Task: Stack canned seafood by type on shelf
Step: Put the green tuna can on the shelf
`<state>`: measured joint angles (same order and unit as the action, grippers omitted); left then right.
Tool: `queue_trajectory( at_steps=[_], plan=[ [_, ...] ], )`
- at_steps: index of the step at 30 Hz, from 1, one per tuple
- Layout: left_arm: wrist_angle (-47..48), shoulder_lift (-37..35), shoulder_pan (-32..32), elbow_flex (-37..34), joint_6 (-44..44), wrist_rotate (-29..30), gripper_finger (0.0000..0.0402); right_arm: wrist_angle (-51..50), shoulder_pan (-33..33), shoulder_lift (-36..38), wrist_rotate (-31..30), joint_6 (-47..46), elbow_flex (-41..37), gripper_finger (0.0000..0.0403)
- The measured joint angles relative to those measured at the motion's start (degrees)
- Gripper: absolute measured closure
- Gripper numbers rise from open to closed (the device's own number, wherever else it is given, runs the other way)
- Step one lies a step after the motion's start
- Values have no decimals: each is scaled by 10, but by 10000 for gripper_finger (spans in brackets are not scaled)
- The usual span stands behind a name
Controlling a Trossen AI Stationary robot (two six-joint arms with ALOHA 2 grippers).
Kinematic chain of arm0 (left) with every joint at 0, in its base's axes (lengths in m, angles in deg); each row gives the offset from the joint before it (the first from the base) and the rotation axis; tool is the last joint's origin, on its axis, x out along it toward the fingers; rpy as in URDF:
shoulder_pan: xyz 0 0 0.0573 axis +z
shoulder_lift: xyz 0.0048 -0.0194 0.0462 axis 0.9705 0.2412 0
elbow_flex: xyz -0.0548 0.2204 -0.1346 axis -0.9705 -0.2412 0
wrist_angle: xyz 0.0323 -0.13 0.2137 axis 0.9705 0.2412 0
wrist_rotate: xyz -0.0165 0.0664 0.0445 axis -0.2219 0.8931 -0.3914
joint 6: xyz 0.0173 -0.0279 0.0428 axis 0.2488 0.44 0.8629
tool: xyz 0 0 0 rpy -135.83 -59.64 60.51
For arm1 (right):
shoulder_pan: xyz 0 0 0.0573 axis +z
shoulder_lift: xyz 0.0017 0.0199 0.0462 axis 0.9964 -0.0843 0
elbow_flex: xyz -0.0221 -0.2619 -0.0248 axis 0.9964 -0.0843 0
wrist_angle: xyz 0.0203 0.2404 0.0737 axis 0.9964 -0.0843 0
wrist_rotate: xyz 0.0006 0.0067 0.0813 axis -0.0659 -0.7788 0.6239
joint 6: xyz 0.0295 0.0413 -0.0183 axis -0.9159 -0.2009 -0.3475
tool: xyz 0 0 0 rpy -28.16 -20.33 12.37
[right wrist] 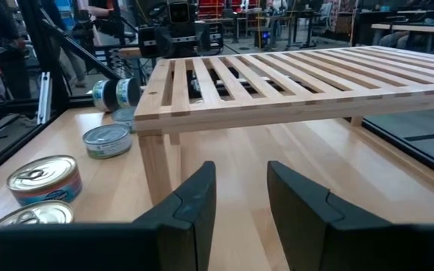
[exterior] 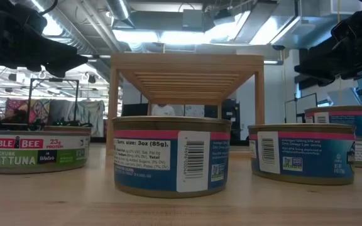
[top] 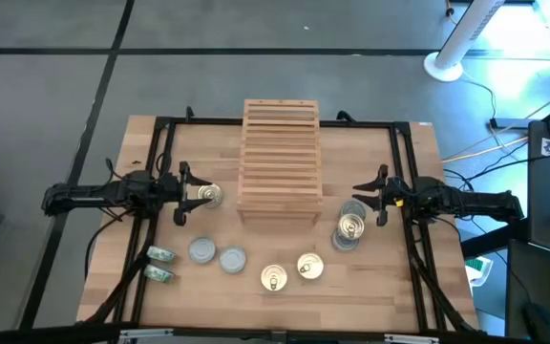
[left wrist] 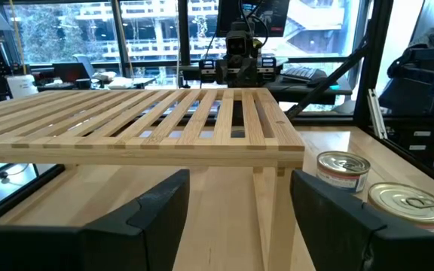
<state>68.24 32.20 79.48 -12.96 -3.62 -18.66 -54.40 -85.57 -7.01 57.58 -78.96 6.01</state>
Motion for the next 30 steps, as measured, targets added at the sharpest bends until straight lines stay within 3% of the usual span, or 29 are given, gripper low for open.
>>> queue_trajectory(
  at_steps=[11,15,23,30],
  plan=[
    [-1,0,0,10,-46,0,174,0,0,0,-1,-23,0,281],
    [34,1,0,37,-64,0,174,1,0,0,-32,-64,1,270],
    [180,62,-12,146,-165,-9,174,2,0,0,-58,-81,1,181],
    [245,211,-62,261,-181,-13,174,2,0,0,-65,-82,2,118]
  ],
)
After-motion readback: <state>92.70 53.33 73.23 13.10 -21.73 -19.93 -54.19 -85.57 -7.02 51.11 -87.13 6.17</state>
